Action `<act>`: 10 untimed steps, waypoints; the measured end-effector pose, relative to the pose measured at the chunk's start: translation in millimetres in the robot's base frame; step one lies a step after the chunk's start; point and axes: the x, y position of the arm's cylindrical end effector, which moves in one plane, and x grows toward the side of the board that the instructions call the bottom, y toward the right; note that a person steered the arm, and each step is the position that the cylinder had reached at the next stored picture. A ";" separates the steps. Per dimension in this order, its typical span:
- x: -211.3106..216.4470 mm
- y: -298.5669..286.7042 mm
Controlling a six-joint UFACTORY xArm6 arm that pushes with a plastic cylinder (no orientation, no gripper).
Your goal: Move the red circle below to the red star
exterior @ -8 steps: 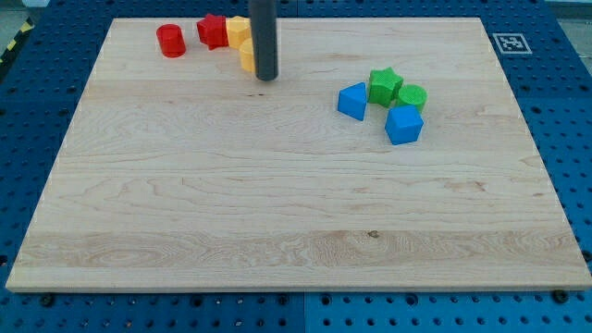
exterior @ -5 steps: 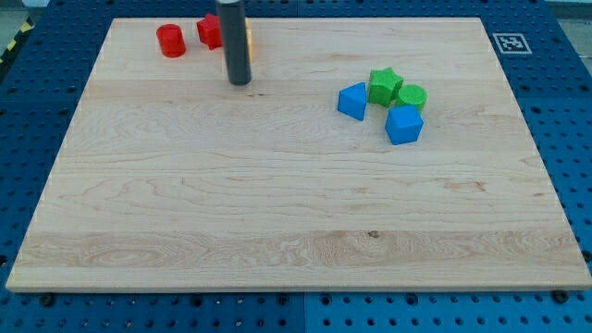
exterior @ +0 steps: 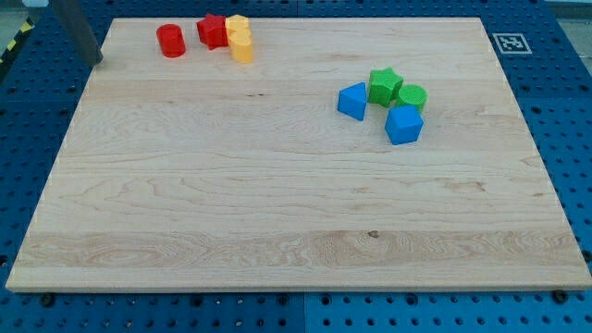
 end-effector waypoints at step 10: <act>9.7 89.2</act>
